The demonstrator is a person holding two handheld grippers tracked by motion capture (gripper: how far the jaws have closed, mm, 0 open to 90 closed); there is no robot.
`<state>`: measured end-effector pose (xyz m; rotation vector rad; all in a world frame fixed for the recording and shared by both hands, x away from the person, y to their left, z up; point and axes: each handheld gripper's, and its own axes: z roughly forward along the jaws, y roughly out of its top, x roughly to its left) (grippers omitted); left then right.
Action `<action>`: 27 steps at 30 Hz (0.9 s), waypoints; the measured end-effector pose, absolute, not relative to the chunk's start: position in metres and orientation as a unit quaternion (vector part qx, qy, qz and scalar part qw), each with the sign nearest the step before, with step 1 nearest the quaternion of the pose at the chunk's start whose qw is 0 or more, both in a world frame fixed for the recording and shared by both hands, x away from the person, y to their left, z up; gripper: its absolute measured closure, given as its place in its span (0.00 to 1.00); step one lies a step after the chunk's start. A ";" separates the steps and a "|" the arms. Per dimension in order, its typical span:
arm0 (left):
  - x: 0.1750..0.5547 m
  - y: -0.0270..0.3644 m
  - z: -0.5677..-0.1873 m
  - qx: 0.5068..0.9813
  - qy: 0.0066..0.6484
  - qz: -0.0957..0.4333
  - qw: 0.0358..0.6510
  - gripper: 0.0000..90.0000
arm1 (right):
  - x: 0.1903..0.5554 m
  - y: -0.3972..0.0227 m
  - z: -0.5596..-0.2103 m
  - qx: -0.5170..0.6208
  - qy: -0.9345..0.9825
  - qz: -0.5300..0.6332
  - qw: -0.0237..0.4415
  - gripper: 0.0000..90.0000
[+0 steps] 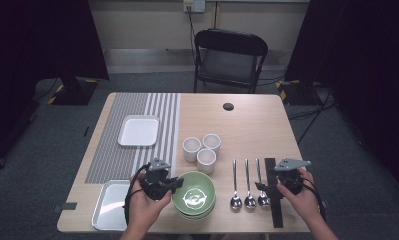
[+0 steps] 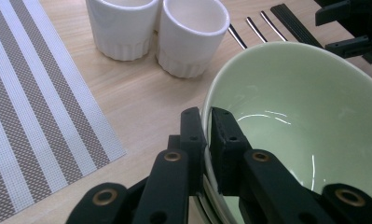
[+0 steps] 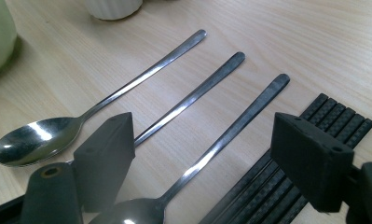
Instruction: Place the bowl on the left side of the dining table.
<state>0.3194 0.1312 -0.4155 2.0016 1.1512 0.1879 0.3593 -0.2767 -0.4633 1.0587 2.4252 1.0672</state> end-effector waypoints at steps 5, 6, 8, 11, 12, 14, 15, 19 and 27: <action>0.318 0.131 -0.414 0.796 0.441 0.087 0.405 0.94 | 0.359 -0.278 -0.463 0.368 0.840 0.373 0.142 0.23; 0.318 0.131 -0.413 0.797 0.442 0.085 0.403 0.94 | 0.359 -0.278 -0.463 0.369 0.840 0.372 0.142 0.24; 0.319 0.130 -0.413 0.795 0.443 0.083 0.406 0.94 | 0.360 -0.278 -0.463 0.369 0.839 0.373 0.142 0.23; 0.320 0.132 -0.414 0.795 0.445 0.076 0.406 0.94 | 0.359 -0.278 -0.463 0.369 0.839 0.374 0.141 0.24; 0.320 0.132 -0.414 0.795 0.444 0.075 0.406 0.94 | 0.359 -0.278 -0.463 0.369 0.839 0.373 0.142 0.24; 0.320 0.132 -0.414 0.794 0.446 0.074 0.406 0.94 | 0.359 -0.279 -0.463 0.369 0.839 0.373 0.144 0.23; 0.320 0.133 -0.414 0.795 0.445 0.072 0.405 0.94 | 0.359 -0.279 -0.463 0.370 0.839 0.374 0.143 0.23; 0.321 0.135 -0.411 0.793 0.445 0.062 0.412 0.94 | 0.359 -0.279 -0.463 0.370 0.839 0.374 0.143 0.24; 0.322 0.140 -0.405 0.785 0.449 0.058 0.423 0.94 | 0.359 -0.279 -0.463 0.370 0.839 0.373 0.142 0.23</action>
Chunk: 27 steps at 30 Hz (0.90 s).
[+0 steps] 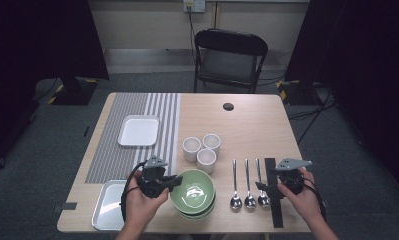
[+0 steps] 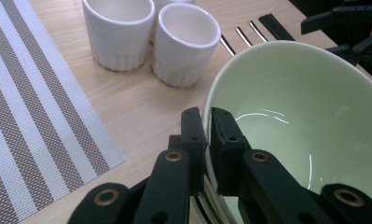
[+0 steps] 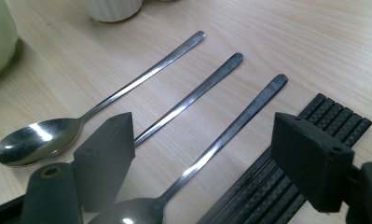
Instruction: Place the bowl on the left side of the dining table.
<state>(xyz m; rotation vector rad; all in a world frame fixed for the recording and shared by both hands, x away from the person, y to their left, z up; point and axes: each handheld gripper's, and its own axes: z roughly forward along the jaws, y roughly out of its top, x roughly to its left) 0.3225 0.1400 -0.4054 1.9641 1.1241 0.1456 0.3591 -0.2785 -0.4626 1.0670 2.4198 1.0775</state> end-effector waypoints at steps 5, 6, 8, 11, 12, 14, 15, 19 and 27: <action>0.323 0.142 -0.399 0.785 0.449 0.055 0.424 0.94 | 0.359 -0.279 -0.463 0.370 0.838 0.374 0.142 0.23; 0.324 0.142 -0.399 0.786 0.448 0.055 0.423 0.94 | 0.359 -0.279 -0.463 0.370 0.838 0.374 0.143 0.23; 0.324 0.143 -0.397 0.786 0.448 0.053 0.423 0.94 | 0.359 -0.279 -0.462 0.370 0.838 0.374 0.142 0.23; 0.325 0.145 -0.396 0.783 0.449 0.052 0.428 0.94 | 0.359 -0.279 -0.462 0.369 0.838 0.375 0.143 0.23; 0.325 0.146 -0.395 0.782 0.449 0.051 0.430 0.94 | 0.359 -0.279 -0.463 0.370 0.838 0.376 0.142 0.24; 0.326 0.147 -0.394 0.782 0.449 0.049 0.430 0.94 | 0.359 -0.279 -0.462 0.370 0.838 0.375 0.142 0.23; 0.326 0.148 -0.393 0.781 0.451 0.050 0.430 0.94 | 0.359 -0.279 -0.462 0.370 0.838 0.375 0.142 0.24; 0.326 0.150 -0.391 0.779 0.452 0.044 0.433 0.94 | 0.359 -0.279 -0.462 0.372 0.837 0.375 0.141 0.23; 0.327 0.155 -0.383 0.776 0.453 0.049 0.435 0.94 | 0.359 -0.279 -0.462 0.370 0.838 0.377 0.141 0.24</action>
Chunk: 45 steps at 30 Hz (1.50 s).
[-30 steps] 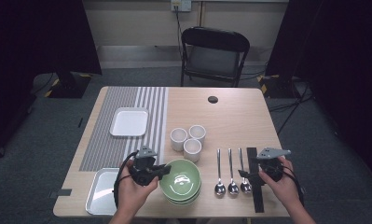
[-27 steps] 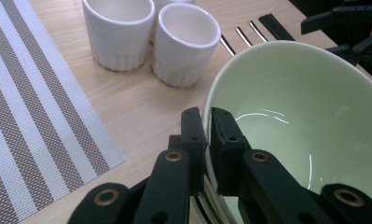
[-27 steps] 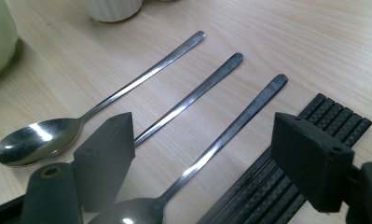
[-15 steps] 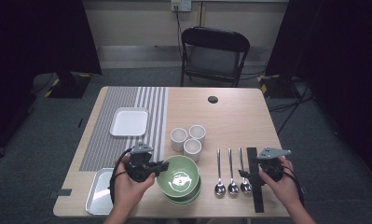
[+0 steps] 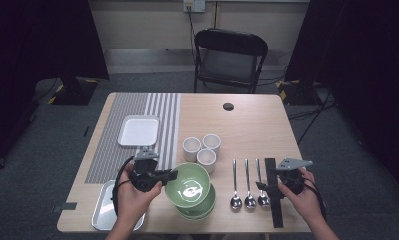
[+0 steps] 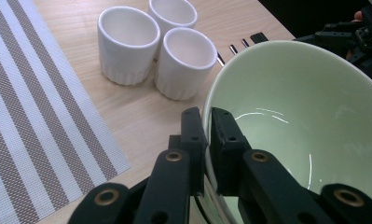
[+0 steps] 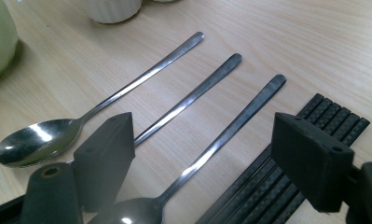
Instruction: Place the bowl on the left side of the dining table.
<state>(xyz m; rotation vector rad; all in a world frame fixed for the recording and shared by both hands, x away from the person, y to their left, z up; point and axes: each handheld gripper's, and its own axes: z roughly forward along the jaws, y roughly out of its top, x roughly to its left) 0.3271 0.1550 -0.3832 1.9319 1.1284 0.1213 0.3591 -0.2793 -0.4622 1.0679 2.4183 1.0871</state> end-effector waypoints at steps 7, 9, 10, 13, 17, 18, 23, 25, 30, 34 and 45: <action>0.330 0.160 -0.379 0.771 0.461 0.049 0.436 0.94 | 0.359 -0.280 -0.462 0.372 0.836 0.377 0.142 0.24; 0.331 0.163 -0.377 0.770 0.464 0.052 0.436 0.94 | 0.359 -0.280 -0.462 0.373 0.836 0.376 0.141 0.24; 0.332 0.164 -0.376 0.770 0.465 0.056 0.434 0.94 | 0.359 -0.280 -0.462 0.373 0.836 0.376 0.141 0.24; 0.333 0.169 -0.375 0.767 0.470 0.059 0.433 0.94 | 0.359 -0.280 -0.462 0.372 0.837 0.377 0.142 0.24; 0.334 0.174 -0.374 0.764 0.476 0.061 0.431 0.94 | 0.359 -0.279 -0.462 0.370 0.837 0.377 0.142 0.24; 0.335 0.175 -0.374 0.763 0.478 0.062 0.431 0.94 | 0.359 -0.279 -0.462 0.370 0.837 0.377 0.141 0.24; 0.337 0.181 -0.371 0.756 0.486 0.069 0.433 0.94 | 0.360 -0.279 -0.463 0.370 0.838 0.375 0.142 0.24; 0.338 0.183 -0.370 0.757 0.486 0.073 0.431 0.94 | 0.360 -0.279 -0.463 0.370 0.838 0.374 0.142 0.24; 0.341 0.187 -0.370 0.754 0.494 0.075 0.427 0.94 | 0.360 -0.279 -0.462 0.371 0.837 0.376 0.141 0.23; 0.342 0.190 -0.370 0.754 0.498 0.080 0.421 0.94 | 0.359 -0.280 -0.462 0.372 0.836 0.377 0.142 0.23; 0.348 0.201 -0.372 0.746 0.513 0.088 0.415 0.94 | 0.360 -0.281 -0.462 0.371 0.836 0.378 0.143 0.24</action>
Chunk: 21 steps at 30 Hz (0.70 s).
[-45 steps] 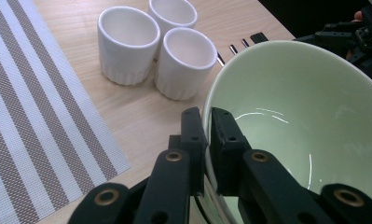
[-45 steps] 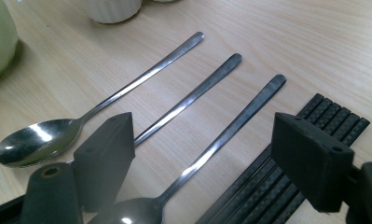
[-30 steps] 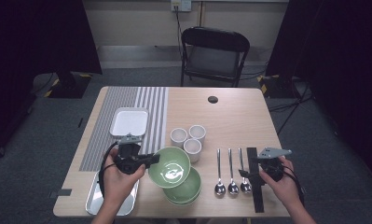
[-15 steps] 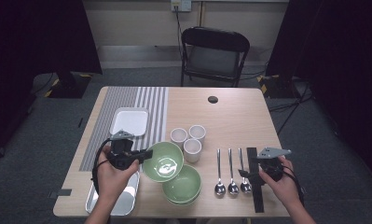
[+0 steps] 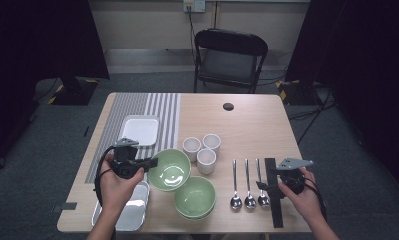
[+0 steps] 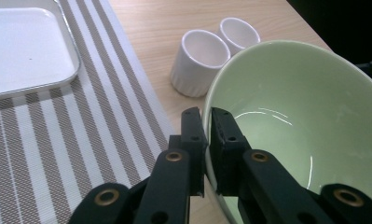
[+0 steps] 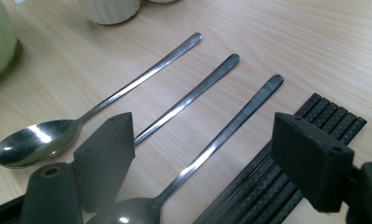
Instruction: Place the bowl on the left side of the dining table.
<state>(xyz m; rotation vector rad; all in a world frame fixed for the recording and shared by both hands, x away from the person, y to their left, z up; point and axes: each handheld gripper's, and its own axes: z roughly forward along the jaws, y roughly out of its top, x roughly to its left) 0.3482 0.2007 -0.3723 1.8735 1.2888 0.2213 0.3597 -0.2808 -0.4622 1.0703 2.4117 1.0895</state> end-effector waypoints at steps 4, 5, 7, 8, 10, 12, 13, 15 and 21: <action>0.350 0.204 -0.373 0.745 0.516 0.094 0.412 0.94 | 0.359 -0.280 -0.462 0.373 0.836 0.377 0.142 0.23; 0.351 0.205 -0.374 0.743 0.518 0.095 0.412 0.94 | 0.359 -0.280 -0.462 0.372 0.836 0.377 0.142 0.23; 0.352 0.206 -0.373 0.741 0.522 0.095 0.412 0.94 | 0.359 -0.280 -0.462 0.373 0.836 0.377 0.142 0.23; 0.353 0.208 -0.373 0.743 0.521 0.096 0.410 0.94 | 0.359 -0.280 -0.462 0.373 0.836 0.376 0.142 0.23; 0.354 0.210 -0.373 0.741 0.524 0.099 0.409 0.94 | 0.359 -0.280 -0.462 0.372 0.836 0.377 0.143 0.23; 0.355 0.211 -0.374 0.740 0.527 0.101 0.405 0.94 | 0.359 -0.281 -0.462 0.371 0.836 0.378 0.143 0.24; 0.356 0.212 -0.374 0.741 0.527 0.101 0.404 0.94 | 0.359 -0.281 -0.462 0.371 0.837 0.376 0.144 0.23; 0.357 0.213 -0.376 0.740 0.529 0.102 0.402 0.94 | 0.360 -0.281 -0.462 0.373 0.836 0.377 0.144 0.24; 0.361 0.216 -0.377 0.735 0.535 0.106 0.402 0.94 | 0.359 -0.282 -0.462 0.372 0.836 0.376 0.144 0.24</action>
